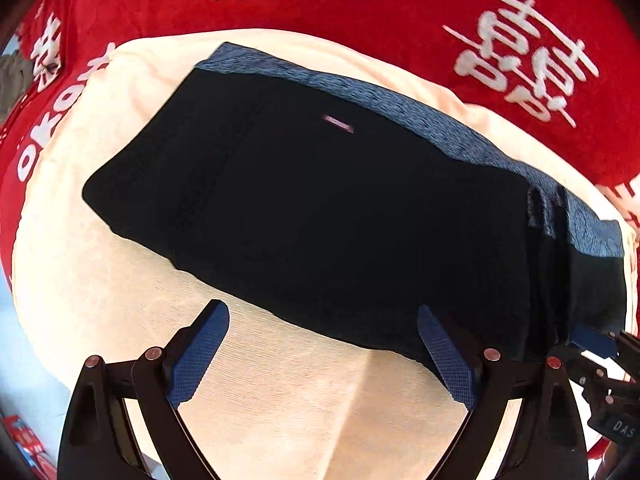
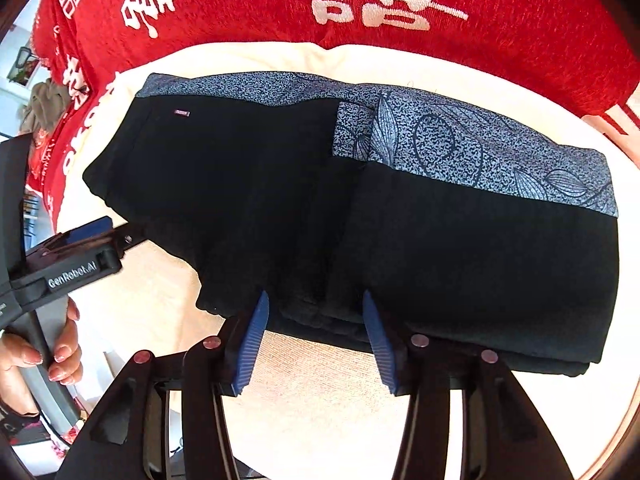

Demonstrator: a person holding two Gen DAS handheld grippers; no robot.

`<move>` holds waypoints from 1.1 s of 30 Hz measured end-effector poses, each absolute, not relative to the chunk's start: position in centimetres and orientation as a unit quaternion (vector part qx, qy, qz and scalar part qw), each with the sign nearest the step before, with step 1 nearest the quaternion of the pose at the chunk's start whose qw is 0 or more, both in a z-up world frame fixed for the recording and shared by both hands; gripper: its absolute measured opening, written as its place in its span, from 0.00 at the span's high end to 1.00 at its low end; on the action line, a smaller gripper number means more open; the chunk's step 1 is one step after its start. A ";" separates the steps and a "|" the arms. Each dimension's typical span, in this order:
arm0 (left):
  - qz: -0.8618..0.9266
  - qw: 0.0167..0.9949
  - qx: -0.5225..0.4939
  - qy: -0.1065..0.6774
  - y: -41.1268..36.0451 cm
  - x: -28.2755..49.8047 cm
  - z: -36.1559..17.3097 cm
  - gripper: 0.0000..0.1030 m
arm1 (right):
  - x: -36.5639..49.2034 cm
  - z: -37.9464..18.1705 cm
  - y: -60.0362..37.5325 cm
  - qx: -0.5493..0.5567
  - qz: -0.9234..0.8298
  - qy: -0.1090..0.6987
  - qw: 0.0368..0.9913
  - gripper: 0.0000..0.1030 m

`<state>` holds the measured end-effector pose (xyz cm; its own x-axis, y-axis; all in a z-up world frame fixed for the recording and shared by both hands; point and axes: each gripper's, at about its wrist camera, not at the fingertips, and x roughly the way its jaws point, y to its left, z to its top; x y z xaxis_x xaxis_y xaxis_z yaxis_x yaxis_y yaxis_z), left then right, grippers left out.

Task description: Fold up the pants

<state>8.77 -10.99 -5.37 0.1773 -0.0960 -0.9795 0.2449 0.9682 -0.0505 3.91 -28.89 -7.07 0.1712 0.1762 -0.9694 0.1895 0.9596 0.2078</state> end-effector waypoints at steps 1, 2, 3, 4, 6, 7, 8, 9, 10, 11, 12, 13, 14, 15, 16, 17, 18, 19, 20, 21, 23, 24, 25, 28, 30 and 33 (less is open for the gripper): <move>-0.110 0.766 0.055 0.632 -10.7 9.0 -5.4 0.07 | 4.0 -7.0 -28.6 0.136 -0.007 0.645 0.752 0.46; -0.108 0.766 0.051 0.631 -10.4 9.1 -5.4 0.07 | 4.1 -6.9 -28.3 0.130 -0.010 0.646 0.752 0.46; -0.106 0.767 0.049 0.631 -10.1 9.3 -5.4 0.07 | 4.2 -6.7 -28.1 0.124 -0.013 0.647 0.753 0.45; -0.105 0.767 0.047 0.631 -9.9 9.4 -5.4 0.07 | 4.2 -6.5 -28.0 0.122 -0.016 0.646 0.754 0.45; -0.101 0.767 0.043 0.632 -9.4 9.7 -5.4 0.07 | 4.3 -5.8 -27.9 0.134 -0.011 0.635 0.760 0.48; -0.100 0.767 0.039 0.632 -9.1 9.9 -5.4 0.07 | 4.3 -5.3 -27.7 0.142 -0.005 0.627 0.766 0.53; -0.098 0.768 0.036 0.632 -8.8 10.0 -5.4 0.07 | 4.5 -4.8 -27.2 0.139 -0.002 0.620 0.772 0.57; -0.097 0.768 0.033 0.632 -8.5 10.1 -5.4 0.07 | 4.6 -4.5 -26.9 0.131 -0.001 0.618 0.775 0.59; -0.096 0.768 0.030 0.632 -8.1 10.1 -5.3 0.07 | 4.8 -4.4 -26.5 0.125 0.001 0.617 0.777 0.62; -0.094 0.768 0.028 0.633 -7.8 10.2 -5.3 0.07 | 5.1 -4.6 -26.2 0.124 0.004 0.618 0.777 0.65; -0.093 0.768 0.026 0.633 -7.6 10.3 -5.4 0.07 | 5.4 -5.0 -25.9 0.127 0.007 0.623 0.772 0.67; -0.091 0.767 0.023 0.634 -7.2 10.3 -5.3 0.07 | 5.7 -5.6 -25.8 0.136 0.008 0.630 0.765 0.69; -0.090 0.767 0.021 0.635 -7.0 10.4 -5.3 0.07 | 5.8 -6.1 -25.7 0.142 0.008 0.634 0.760 0.71; -0.090 0.767 0.019 0.635 -6.8 10.5 -5.3 0.07 | 6.0 -6.8 -25.7 0.148 0.007 0.640 0.754 0.71; -0.089 0.768 0.017 0.634 -6.6 10.5 -5.3 0.07 | 6.0 -7.4 -25.6 0.151 0.003 0.648 0.747 0.72; -0.090 0.767 0.015 0.635 -6.4 10.6 -5.3 0.07 | 6.0 -8.2 -25.6 0.158 0.004 0.657 0.737 0.75; -0.091 0.767 0.013 0.634 -6.3 10.6 -5.3 0.07 | 5.7 -8.7 -25.5 0.165 0.004 0.662 0.731 0.75; -0.093 0.768 0.011 0.634 -6.1 10.7 -5.3 0.07 | 5.5 -8.8 -25.3 0.166 0.004 0.663 0.730 0.75; -0.095 0.768 0.009 0.634 -6.0 10.8 -5.2 0.07 | 5.4 -8.8 -25.1 0.161 0.005 0.663 0.731 0.75; -0.100 0.767 0.002 0.633 -5.7 10.8 -5.2 0.07 | 5.3 -8.7 -24.7 0.153 0.008 0.664 0.732 0.75; -0.114 0.765 -0.018 0.634 -5.2 10.9 -5.3 0.07 | 5.2 -8.6 -24.3 0.151 0.014 0.667 0.729 0.75; -0.124 0.762 -0.034 0.635 -4.9 10.9 -5.3 0.07 | 5.2 -8.7 -24.1 0.149 0.013 0.669 0.728 0.75; -0.137 0.756 -0.058 0.637 -4.3 10.9 -5.2 0.07 | 5.2 -8.7 -24.0 0.147 0.012 0.670 0.728 0.75; -0.165 0.738 -0.112 0.645 -3.1 10.8 -5.4 0.07 | 5.2 -8.7 -24.0 0.148 0.007 0.671 0.727 0.75; -0.168 0.735 -0.132 0.644 -2.5 10.9 -5.4 0.07 | 5.3 -8.8 -24.1 0.154 0.004 0.671 0.725 0.75; -0.163 0.737 -0.175 0.632 -0.8 11.5 -5.5 0.07 | 5.3 -9.0 -24.0 0.158 0.003 0.671 0.725 0.75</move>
<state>11.53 -0.80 -5.47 0.1471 -0.4611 -0.8751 0.0191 0.8858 -0.4636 5.34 -24.05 -9.01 0.0997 0.2157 -0.9714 0.2077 0.9502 0.2323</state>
